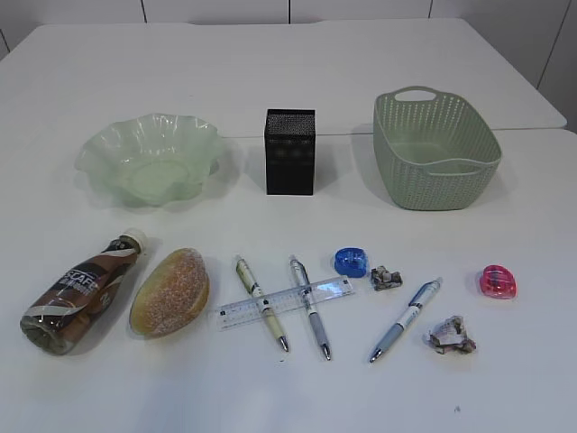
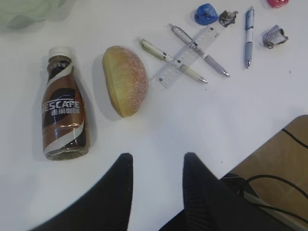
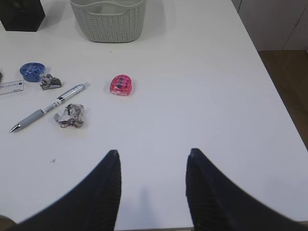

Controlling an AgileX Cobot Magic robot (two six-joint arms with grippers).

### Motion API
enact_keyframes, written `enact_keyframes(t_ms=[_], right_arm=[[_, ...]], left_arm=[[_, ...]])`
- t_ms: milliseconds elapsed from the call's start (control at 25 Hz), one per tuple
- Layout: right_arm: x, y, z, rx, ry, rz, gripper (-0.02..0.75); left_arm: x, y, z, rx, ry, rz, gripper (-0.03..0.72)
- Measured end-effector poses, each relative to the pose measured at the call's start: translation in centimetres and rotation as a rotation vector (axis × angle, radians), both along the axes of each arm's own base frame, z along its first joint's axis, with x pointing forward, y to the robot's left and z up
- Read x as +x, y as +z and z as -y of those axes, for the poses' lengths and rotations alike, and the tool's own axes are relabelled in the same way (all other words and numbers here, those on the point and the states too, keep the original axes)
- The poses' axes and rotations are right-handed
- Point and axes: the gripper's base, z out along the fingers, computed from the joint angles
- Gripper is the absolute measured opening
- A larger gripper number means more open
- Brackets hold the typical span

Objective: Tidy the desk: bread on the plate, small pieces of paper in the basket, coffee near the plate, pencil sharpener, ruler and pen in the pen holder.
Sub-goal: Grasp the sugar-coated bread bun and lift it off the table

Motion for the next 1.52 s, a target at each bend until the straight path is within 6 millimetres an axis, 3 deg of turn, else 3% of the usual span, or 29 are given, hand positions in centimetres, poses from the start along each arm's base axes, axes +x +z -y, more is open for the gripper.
enact_keyframes(t_ms=[400, 640, 800, 1080, 1240, 1520], right_arm=[[0.0, 0.0, 0.0, 0.0, 0.0, 0.0, 0.359], [0.0, 0.0, 0.0, 0.0, 0.0, 0.0, 0.359], [0.0, 0.0, 0.0, 0.0, 0.0, 0.0, 0.359], [0.0, 0.0, 0.0, 0.0, 0.0, 0.0, 0.359], [0.0, 0.0, 0.0, 0.0, 0.0, 0.0, 0.358], [0.0, 0.0, 0.0, 0.0, 0.0, 0.0, 0.358]], left_arm=[[3.3, -3.7, 4.3, 0.095, -0.12, -0.134, 0.244], [5.4, -6.9, 6.1, 0.152, -0.07, -0.248, 0.249], [6.7, -8.7, 6.7, 0.193, -0.056, -0.306, 0.3], [10.1, -8.3, 8.4, 0.22, -0.06, -0.282, 0.435], [11.6, -9.3, 9.2, 0.249, -0.065, -0.321, 0.522], [13.2, -12.2, 9.6, 0.339, -0.051, -0.378, 0.547]])
